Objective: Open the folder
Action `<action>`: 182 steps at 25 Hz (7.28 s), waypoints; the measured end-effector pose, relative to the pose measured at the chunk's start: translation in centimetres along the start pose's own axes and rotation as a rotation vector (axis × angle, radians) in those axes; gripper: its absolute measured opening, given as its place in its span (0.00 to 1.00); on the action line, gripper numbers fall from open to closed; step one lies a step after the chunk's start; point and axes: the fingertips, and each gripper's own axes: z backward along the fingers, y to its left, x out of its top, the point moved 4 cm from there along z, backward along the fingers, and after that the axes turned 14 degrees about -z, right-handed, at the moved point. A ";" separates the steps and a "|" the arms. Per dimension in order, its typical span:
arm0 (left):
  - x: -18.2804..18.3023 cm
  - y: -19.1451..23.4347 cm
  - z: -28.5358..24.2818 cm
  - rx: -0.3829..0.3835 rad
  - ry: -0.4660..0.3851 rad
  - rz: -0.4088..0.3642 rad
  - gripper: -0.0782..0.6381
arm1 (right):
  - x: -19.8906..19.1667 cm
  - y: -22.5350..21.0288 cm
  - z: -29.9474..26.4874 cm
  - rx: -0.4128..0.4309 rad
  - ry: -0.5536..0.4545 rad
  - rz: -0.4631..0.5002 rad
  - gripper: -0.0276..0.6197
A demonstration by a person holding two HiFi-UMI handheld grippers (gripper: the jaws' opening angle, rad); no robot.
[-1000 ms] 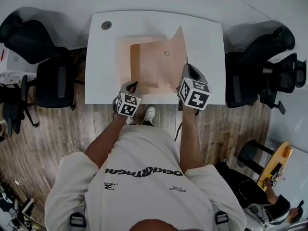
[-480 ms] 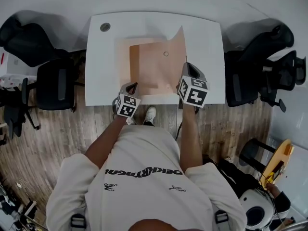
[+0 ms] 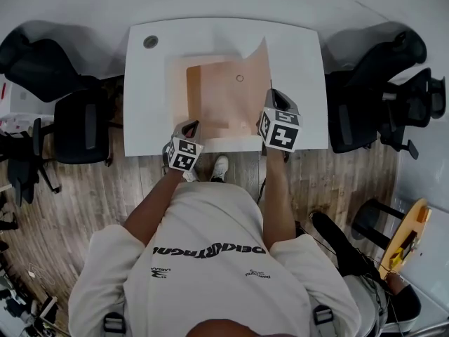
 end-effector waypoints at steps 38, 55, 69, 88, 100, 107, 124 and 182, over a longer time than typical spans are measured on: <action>0.1 0.3 0.4 -0.005 -0.004 0.018 0.10 | 0.1 -5.5 -1.7 -0.102 0.021 0.043 0.06; 0.3 0.4 0.3 0.002 -0.002 0.005 0.10 | -0.1 -8.5 -1.7 -0.152 0.015 0.038 0.07; -0.1 0.4 0.3 0.005 0.001 -0.011 0.10 | -0.8 -10.4 -2.4 -0.193 0.039 0.064 0.09; -0.1 1.0 0.9 0.036 -0.021 0.006 0.10 | -1.2 -11.4 -0.9 -0.128 0.010 0.011 0.13; -0.1 1.7 2.3 0.067 -0.054 0.033 0.10 | -0.1 -9.1 1.1 -0.042 -0.050 -0.045 0.12; 0.2 1.0 2.6 0.060 -0.074 0.008 0.10 | 0.7 -8.1 2.1 -0.044 -0.073 0.002 0.12; 1.5 0.9 4.1 0.069 -0.134 0.002 0.10 | 2.1 -4.5 5.9 0.035 -0.173 0.013 0.12; 7.4 2.4 10.0 0.103 -0.371 0.133 0.10 | -1.9 10.6 9.2 0.369 -0.349 -0.013 0.05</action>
